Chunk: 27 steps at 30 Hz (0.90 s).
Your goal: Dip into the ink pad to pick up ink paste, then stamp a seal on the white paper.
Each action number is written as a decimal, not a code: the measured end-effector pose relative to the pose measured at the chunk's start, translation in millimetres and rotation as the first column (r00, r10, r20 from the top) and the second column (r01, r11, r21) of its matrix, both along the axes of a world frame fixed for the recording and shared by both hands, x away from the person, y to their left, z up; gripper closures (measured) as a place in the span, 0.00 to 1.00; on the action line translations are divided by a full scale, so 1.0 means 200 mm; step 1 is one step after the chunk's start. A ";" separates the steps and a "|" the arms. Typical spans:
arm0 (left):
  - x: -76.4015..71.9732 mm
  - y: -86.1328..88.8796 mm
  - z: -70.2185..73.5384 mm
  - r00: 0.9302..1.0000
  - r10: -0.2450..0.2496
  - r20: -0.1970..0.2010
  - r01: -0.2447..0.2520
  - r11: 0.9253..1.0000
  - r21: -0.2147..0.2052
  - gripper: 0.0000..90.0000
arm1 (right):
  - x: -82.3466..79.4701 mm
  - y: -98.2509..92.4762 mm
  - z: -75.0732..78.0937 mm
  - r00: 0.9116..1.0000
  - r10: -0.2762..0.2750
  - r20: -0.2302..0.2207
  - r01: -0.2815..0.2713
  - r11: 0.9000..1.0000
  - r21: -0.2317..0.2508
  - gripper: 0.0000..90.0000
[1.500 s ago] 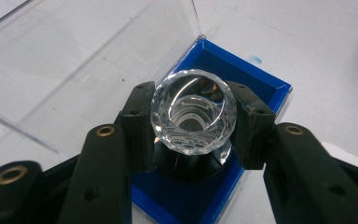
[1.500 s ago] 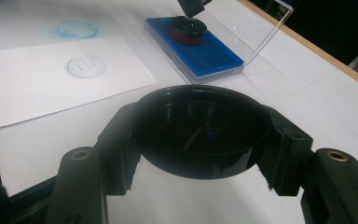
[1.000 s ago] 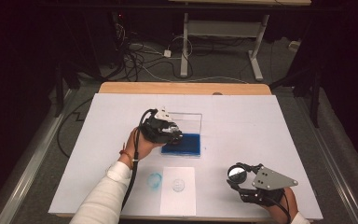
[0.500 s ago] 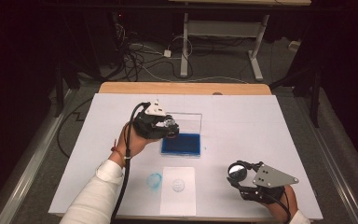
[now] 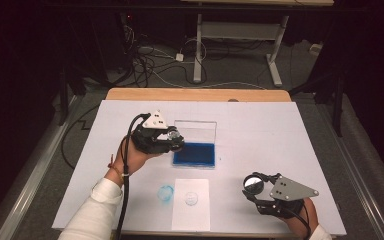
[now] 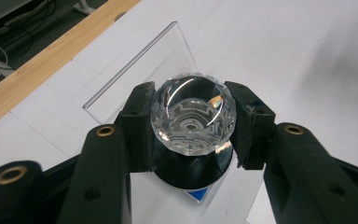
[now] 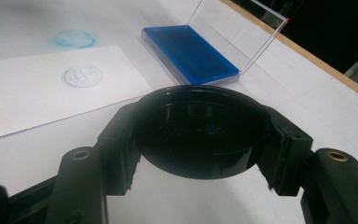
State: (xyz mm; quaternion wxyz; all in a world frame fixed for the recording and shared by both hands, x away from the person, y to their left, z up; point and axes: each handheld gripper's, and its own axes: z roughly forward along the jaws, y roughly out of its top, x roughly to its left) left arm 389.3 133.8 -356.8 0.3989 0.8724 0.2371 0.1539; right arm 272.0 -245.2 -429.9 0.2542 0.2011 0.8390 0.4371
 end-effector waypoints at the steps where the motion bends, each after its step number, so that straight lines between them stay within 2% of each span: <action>1: -0.01 0.00 0.00 1.000 -0.006 0.000 0.006 1.000 0.002 0.60 | 0.00 0.00 0.00 1.000 0.001 0.000 -0.001 1.000 -0.001 0.43; 17: -0.11 0.00 0.03 0.998 -0.063 0.018 0.063 0.998 -0.014 0.60 | 0.00 0.00 -0.01 1.000 -0.009 -0.006 0.009 1.000 -0.005 0.43; 25: -0.17 -0.01 0.02 0.996 -0.090 0.026 0.090 0.996 -0.001 0.60 | -0.01 0.01 -0.01 1.000 -0.010 -0.008 0.010 1.000 -0.008 0.43; 27: -0.19 -0.01 0.02 0.995 -0.100 0.022 0.100 0.995 -0.014 0.60 | -0.01 0.01 -0.01 1.000 -0.005 -0.011 0.005 1.000 -0.014 0.43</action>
